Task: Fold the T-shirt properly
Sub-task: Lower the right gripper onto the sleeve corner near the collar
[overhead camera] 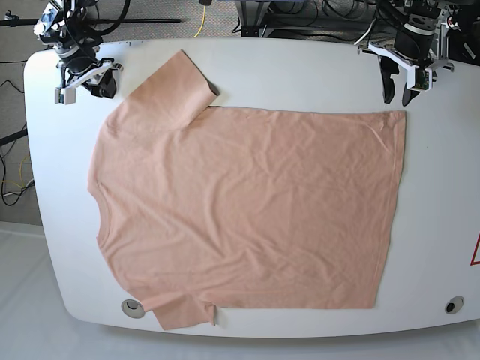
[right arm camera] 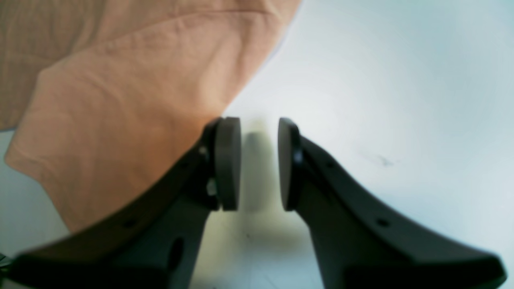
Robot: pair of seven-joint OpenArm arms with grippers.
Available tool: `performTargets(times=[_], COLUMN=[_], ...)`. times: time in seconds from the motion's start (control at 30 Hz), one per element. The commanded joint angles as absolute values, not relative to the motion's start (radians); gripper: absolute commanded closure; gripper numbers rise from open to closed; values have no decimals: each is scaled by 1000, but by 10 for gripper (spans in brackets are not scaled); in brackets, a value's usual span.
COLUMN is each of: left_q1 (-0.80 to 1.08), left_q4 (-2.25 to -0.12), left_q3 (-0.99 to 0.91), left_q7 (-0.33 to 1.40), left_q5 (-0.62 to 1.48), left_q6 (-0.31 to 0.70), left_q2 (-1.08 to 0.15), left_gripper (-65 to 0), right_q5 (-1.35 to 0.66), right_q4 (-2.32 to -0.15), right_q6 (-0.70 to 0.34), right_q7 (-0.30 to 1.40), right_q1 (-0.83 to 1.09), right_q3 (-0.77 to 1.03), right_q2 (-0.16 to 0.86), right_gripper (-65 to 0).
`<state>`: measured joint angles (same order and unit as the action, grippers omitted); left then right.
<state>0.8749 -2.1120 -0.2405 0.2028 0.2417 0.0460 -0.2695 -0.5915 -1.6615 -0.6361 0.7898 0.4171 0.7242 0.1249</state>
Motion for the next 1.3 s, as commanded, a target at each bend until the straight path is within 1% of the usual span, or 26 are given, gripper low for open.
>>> performTargets(times=[0.0,0.5,0.7,1.03,1.1,1.27], left_q1=[879,867,846,829,823,823], left_q4=[-2108,-2074,-2052,-2075,-2089,-2090], left_q3=[-241,-240,-240,-238,-240,-240], left_q7=[192,192,198,201,205,204], left_q5=[251,239,239,258,266,264], left_q6=[50,46,44,47,52,52], left_q2=[-273,-273,-271,-273,-276,-277], left_gripper=[-198,-195,-195,-194,-195,-195], right_q5=[-610,-610,-618,-607,-605,-608], right_q4=[-1685,-1683,-1681,-1668,-1664,-1656], right_q6=[-634,-639,-637,-645,-647,-647], right_q7=[771,779,783,791,794,795], right_q1=[422,421,425,427,438,442], right_q3=[729,727,726,707,690,668], right_q2=[135,132,130,129,126,123], right_gripper=[-160,-160,-175,-261,-321,-315])
